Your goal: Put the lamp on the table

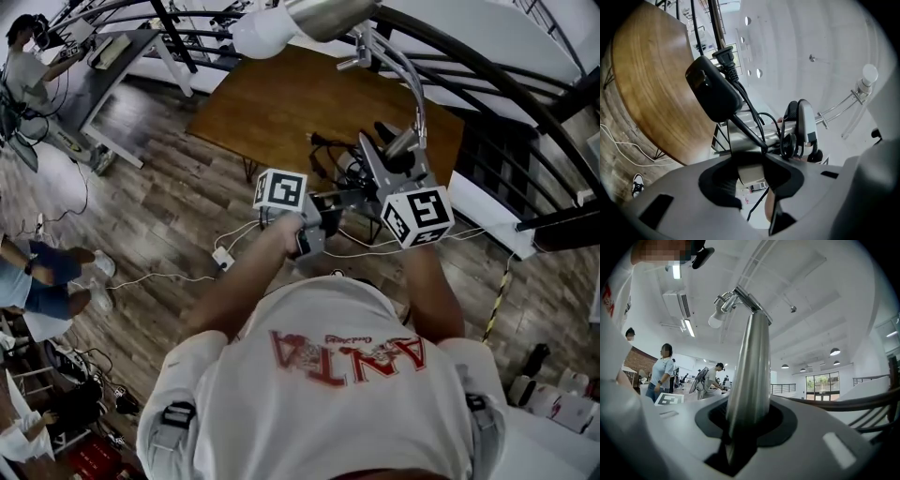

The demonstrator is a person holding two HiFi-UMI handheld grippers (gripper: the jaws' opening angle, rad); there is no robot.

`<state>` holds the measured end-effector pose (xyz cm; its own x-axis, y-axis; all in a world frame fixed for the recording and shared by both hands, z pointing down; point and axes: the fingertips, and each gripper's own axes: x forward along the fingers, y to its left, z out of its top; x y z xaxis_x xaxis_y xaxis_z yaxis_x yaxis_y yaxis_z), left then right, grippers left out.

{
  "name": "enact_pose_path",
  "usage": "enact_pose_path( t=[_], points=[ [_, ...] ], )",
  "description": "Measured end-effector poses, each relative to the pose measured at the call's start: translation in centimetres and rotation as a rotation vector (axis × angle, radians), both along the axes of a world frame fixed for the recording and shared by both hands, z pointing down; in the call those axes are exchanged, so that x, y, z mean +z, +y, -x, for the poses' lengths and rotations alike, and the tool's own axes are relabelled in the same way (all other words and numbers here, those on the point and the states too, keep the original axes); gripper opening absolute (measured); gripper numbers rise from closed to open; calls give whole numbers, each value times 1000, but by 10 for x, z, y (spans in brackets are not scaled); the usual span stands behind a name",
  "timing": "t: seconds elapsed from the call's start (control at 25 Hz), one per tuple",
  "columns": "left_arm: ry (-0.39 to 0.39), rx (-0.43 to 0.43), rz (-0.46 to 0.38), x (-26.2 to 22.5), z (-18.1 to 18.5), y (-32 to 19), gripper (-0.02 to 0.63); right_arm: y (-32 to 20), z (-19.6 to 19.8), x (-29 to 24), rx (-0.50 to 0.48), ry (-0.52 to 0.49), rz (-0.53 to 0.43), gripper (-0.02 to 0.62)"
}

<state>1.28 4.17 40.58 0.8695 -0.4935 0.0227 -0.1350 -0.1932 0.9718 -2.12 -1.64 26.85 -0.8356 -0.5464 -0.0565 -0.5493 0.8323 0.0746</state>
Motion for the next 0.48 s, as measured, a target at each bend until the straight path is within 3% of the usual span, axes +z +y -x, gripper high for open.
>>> enact_pose_path(
  t=[0.48],
  points=[
    [-3, 38, 26, 23, -56, -96, 144, -99, -56, 22, 35, 16, 12, 118]
  ],
)
